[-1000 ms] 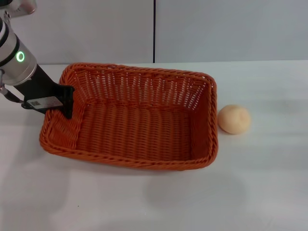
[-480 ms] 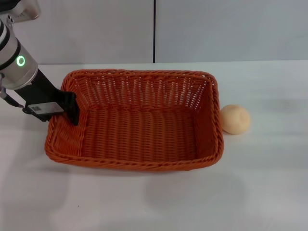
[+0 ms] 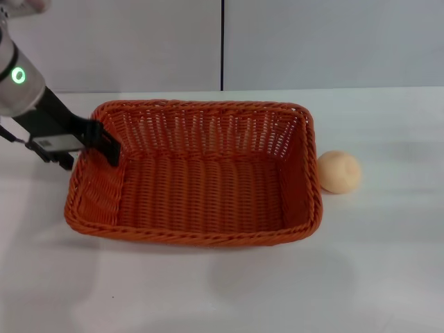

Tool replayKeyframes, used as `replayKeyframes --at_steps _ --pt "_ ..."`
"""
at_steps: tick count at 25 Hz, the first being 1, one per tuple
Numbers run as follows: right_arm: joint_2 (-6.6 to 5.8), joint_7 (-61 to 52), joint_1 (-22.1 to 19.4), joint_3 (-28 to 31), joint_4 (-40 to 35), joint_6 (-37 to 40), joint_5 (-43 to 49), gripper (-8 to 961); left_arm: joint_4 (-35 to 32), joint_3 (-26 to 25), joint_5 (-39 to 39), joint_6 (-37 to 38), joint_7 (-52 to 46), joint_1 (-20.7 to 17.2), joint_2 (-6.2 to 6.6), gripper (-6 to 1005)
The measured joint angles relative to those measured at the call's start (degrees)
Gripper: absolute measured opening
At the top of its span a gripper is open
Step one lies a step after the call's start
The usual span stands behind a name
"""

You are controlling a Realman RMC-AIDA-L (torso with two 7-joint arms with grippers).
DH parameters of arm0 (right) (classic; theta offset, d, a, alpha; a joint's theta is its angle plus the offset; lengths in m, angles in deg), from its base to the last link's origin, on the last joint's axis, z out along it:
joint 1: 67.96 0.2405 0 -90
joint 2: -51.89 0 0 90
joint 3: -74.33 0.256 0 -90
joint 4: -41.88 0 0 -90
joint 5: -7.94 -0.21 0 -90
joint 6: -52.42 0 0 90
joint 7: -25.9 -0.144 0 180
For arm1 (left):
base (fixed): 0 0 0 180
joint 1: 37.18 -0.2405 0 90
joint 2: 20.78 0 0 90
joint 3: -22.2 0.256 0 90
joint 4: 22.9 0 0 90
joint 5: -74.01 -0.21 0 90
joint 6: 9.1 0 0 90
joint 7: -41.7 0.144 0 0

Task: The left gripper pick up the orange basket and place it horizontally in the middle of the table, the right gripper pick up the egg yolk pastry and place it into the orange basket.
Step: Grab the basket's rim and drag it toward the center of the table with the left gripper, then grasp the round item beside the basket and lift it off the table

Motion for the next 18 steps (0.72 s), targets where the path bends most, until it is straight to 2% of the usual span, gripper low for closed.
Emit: replayKeyframes --at_steps 3,8,11,13,16,18 --pt "0.01 -0.01 0.05 0.00 -0.07 -0.36 0.00 655 3.92 -2.12 0.01 -1.46 2.08 -0.45 0.28 811" --pt "0.64 -0.48 -0.34 -0.09 -1.91 -0.70 0.00 655 10.34 -5.22 0.00 -3.58 5.56 -1.39 0.49 813" --pt "0.89 -0.27 -0.62 -0.05 -2.22 -1.26 0.00 653 14.27 -5.37 0.13 -4.69 6.68 -2.36 1.20 814" --pt "0.92 -0.77 -0.95 -0.01 -2.25 -3.08 0.00 653 20.17 -5.15 2.65 -5.05 7.37 -4.61 2.64 815" --pt "0.89 -1.54 -1.15 0.03 -2.49 -4.31 0.00 653 23.81 -5.64 5.92 -4.47 8.12 -6.52 3.04 788" --pt "0.82 -4.83 -1.51 0.08 -4.10 -4.99 0.00 654 27.57 -7.65 10.97 -2.58 10.43 -9.36 2.73 770"
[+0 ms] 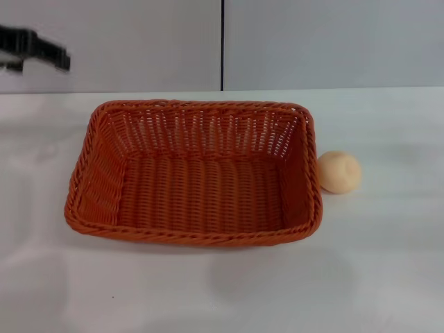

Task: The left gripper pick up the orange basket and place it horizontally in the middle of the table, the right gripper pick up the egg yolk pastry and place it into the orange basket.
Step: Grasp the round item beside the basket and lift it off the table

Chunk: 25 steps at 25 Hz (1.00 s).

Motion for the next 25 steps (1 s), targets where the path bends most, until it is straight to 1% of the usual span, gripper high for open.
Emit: replayKeyframes --at_steps 3,4,5,6,8,10,11,13,14,15,16,17,18,19,20,21,25 --pt "0.04 -2.19 -0.32 0.01 -1.28 -0.26 0.00 654 3.13 -5.07 7.67 3.75 6.85 -4.18 -2.08 743" --pt "0.08 -3.05 -0.43 0.00 -1.74 -0.50 0.00 654 3.52 -6.95 11.91 5.98 10.09 -6.33 -2.76 733" --pt "0.08 -3.89 -0.58 0.01 -2.10 -0.88 0.00 654 3.22 -8.32 15.75 8.09 12.86 -8.52 -3.15 724" --pt "0.07 -4.72 -0.80 0.00 -2.29 -1.34 0.00 654 2.11 -8.87 19.49 10.03 15.08 -10.40 -3.22 715" --pt "0.00 -6.04 -1.22 0.16 -2.39 -2.48 0.00 654 -2.66 -9.71 30.75 14.74 21.86 -15.03 -2.93 697" --pt "-0.06 -6.95 -1.71 0.38 -2.50 -3.98 0.00 653 -7.97 -11.32 39.35 16.79 28.84 -18.08 -2.72 679" --pt "-0.06 -7.24 -1.93 0.44 -2.54 -4.75 0.00 653 -11.31 -12.93 44.07 17.20 34.18 -19.57 -2.67 670" --pt "-0.05 -7.53 -2.14 0.38 -2.54 -5.36 0.01 653 -16.82 -15.95 51.25 15.99 43.60 -21.36 -2.75 652" --pt "-0.05 -7.70 -2.21 0.27 -2.54 -5.60 0.10 653 -18.79 -16.93 53.58 15.10 47.02 -22.08 -2.82 627" --pt "-0.05 -7.82 -2.26 0.15 -2.54 -5.78 0.27 653 -22.26 -18.03 57.48 13.64 53.57 -23.48 -2.89 602" --pt "-0.03 -7.88 -2.30 0.04 -2.54 -5.92 0.43 653 -22.26 -18.03 57.48 13.64 53.57 -23.48 -2.89 577" --pt "0.02 -7.89 -2.40 -0.12 -2.54 -6.11 0.64 653 -25.25 -18.28 60.44 12.04 61.72 -24.93 -3.02 552" --pt "0.06 -7.89 -2.55 -0.13 -2.54 -6.34 0.87 654 -25.25 -18.28 60.44 12.04 61.72 -24.93 -3.02 527" --pt "0.10 -7.91 -2.74 -0.17 -2.54 -6.65 1.21 654 -26.30 -18.28 61.15 11.48 64.67 -25.35 -3.15 502" --pt "0.08 -8.33 -3.02 -0.21 -2.54 -7.19 2.13 654 -27.59 -18.31 62.28 10.71 68.76 -25.84 -3.28 477" --pt "0.08 -8.33 -3.02 -0.21 -2.54 -7.19 2.13 654 -30.57 -18.32 64.63 9.34 74.79 -26.48 -3.44 452" --pt "-0.77 -11.10 -3.79 -0.25 -2.72 -8.42 6.00 653 -37.84 -18.53 69.94 7.33 85.56 -27.12 -3.16 258"
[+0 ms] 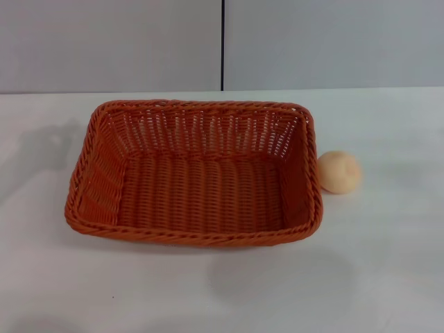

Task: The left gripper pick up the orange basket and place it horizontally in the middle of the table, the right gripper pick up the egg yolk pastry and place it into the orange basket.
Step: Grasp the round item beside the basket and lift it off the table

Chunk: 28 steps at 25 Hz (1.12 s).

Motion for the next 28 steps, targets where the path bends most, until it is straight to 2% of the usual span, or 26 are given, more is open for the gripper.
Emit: replayKeyframes --at_steps 6,11,16,19,23,26,28 --pt "-0.35 -5.36 -2.03 -0.01 -4.88 -3.22 6.55 653 -4.34 0.60 0.92 -3.30 19.14 -0.01 -0.14 0" --pt "-1.69 -13.39 -4.08 0.13 -8.90 -4.42 12.20 654 -9.11 0.85 1.36 -4.67 33.87 1.06 -0.21 -2" --pt "-3.78 -20.68 -5.57 0.53 -10.53 -5.29 16.06 655 -12.59 0.90 1.45 -4.26 40.82 2.37 -0.13 2" --pt "-4.04 -26.22 -5.91 0.69 -15.86 -5.15 20.69 655 -14.88 0.47 1.54 -3.14 46.20 3.02 -0.22 5" --pt "-2.80 -34.23 -6.07 0.38 -26.75 -5.66 27.03 654 -18.08 -0.25 2.02 -1.55 50.62 4.04 -0.24 9" --pt "-1.12 -37.52 -5.36 -0.43 -34.61 -6.28 30.91 653 -19.27 -0.96 2.33 -1.06 51.66 4.42 -0.23 12" --pt "0.02 -39.49 -3.49 -0.97 -39.15 -6.95 34.15 653 -21.28 -2.69 3.65 -0.82 51.75 5.21 -0.23 13"
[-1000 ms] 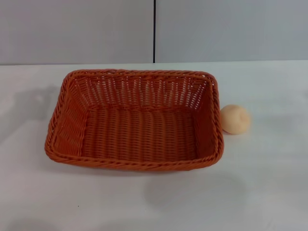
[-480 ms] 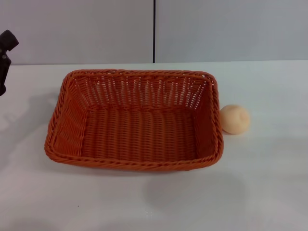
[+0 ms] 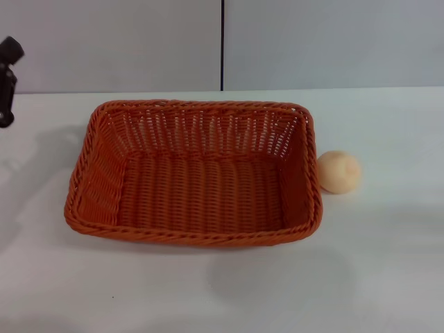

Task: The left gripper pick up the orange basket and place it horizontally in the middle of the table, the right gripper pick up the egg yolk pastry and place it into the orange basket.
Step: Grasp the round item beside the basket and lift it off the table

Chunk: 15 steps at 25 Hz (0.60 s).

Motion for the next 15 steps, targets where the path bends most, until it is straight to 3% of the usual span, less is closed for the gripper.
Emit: replayKeyframes --at_steps 2,5,11,14,15 --pt "0.01 -0.35 0.93 -0.58 -0.01 -0.35 0.61 654 -0.70 -0.56 0.84 0.02 -0.10 0.14 -0.03 15" --pt "-1.23 -1.04 4.25 -3.68 3.97 -0.40 1.85 654 -2.92 -1.24 3.58 0.14 -0.30 0.30 0.02 18" --pt "-2.17 -3.21 9.20 -4.78 5.57 -0.35 7.60 654 -4.50 -1.35 6.60 2.34 -0.33 0.00 -0.02 24" --pt "-3.72 -7.54 13.39 -4.99 7.67 -0.86 12.60 654 -6.06 -1.36 8.77 3.25 -0.30 0.27 0.00 27" --pt "-3.72 -7.54 13.39 -4.99 7.67 -0.86 12.60 654 -6.06 -1.36 8.77 3.25 -0.30 0.27 0.00 94"
